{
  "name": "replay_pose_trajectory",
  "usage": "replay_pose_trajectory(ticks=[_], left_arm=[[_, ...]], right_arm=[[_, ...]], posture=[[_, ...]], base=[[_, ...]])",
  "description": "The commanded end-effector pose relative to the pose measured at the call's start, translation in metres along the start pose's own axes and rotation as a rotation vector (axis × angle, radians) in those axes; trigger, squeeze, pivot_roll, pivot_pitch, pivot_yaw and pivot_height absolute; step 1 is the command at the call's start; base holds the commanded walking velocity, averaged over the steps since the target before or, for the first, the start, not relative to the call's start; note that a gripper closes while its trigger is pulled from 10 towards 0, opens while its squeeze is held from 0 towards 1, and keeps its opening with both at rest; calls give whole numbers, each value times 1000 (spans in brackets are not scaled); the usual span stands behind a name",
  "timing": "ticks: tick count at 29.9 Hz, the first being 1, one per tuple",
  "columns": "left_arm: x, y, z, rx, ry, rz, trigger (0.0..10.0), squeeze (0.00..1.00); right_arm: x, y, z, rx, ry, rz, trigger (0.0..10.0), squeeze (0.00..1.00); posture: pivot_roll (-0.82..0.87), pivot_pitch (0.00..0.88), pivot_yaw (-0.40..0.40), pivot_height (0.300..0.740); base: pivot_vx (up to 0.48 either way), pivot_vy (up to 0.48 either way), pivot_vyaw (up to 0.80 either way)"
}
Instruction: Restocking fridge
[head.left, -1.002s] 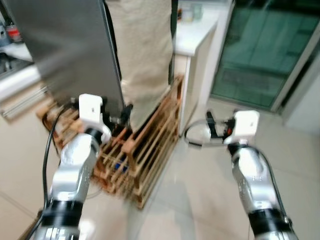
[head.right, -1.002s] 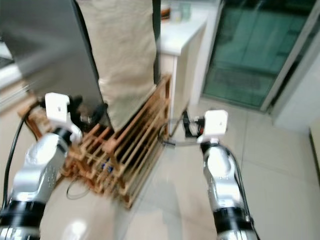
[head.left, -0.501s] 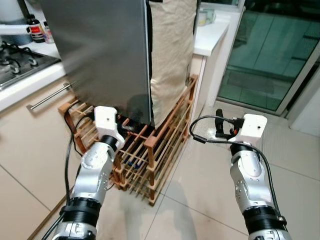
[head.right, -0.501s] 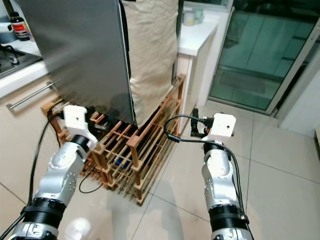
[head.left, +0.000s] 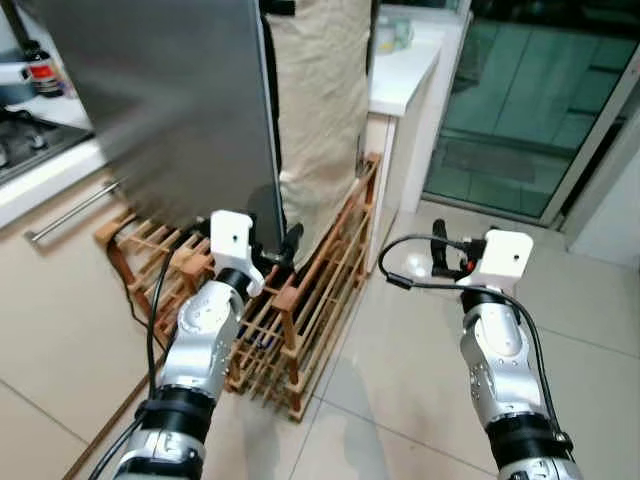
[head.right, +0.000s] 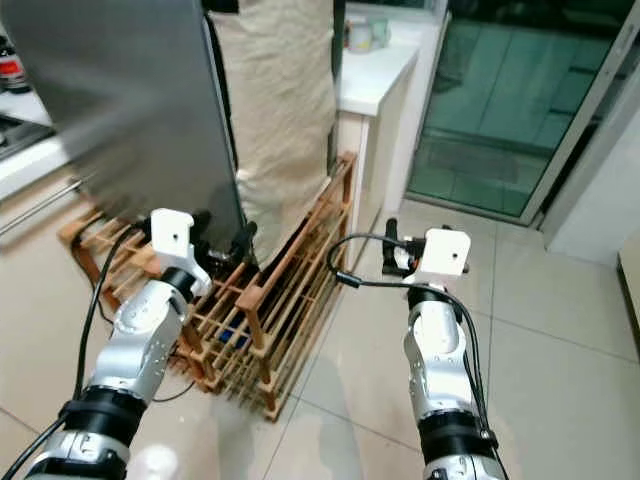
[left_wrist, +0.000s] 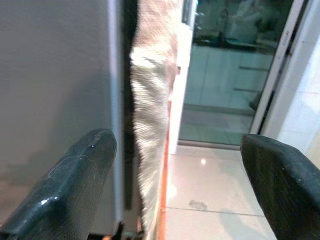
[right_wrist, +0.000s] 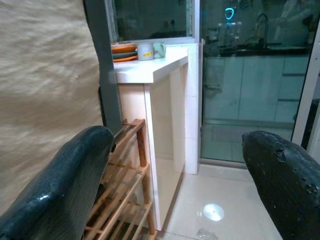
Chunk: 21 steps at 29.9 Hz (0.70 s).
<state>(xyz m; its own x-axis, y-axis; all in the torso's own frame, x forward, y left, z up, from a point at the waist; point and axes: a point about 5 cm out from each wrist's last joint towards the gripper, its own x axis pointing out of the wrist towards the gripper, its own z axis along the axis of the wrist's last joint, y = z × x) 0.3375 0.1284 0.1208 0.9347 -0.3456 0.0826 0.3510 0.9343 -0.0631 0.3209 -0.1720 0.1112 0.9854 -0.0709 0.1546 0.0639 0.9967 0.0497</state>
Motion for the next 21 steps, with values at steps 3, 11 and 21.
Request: replay_pose_trajectory(ticks=[3, 11, 21], left_arm=[[3, 2, 8, 20, -23, 5, 10000, 0], [1, 14, 24, -2, -83, 88, 10000, 0], [-4, 14, 38, -29, -122, 95, 10000, 0]], right_arm=[[2, 5, 1, -7, -5, 31, 10000, 0], [2, 6, -1, -18, 5, 55, 10000, 0], [2, 8, -4, -17, 19, 73, 10000, 0]], posture=[[-104, 0, 52, 740], [-103, 0, 49, 740], [-93, 0, 43, 740]], base=[[438, 0, 0], [97, 0, 0], [0, 0, 0]])
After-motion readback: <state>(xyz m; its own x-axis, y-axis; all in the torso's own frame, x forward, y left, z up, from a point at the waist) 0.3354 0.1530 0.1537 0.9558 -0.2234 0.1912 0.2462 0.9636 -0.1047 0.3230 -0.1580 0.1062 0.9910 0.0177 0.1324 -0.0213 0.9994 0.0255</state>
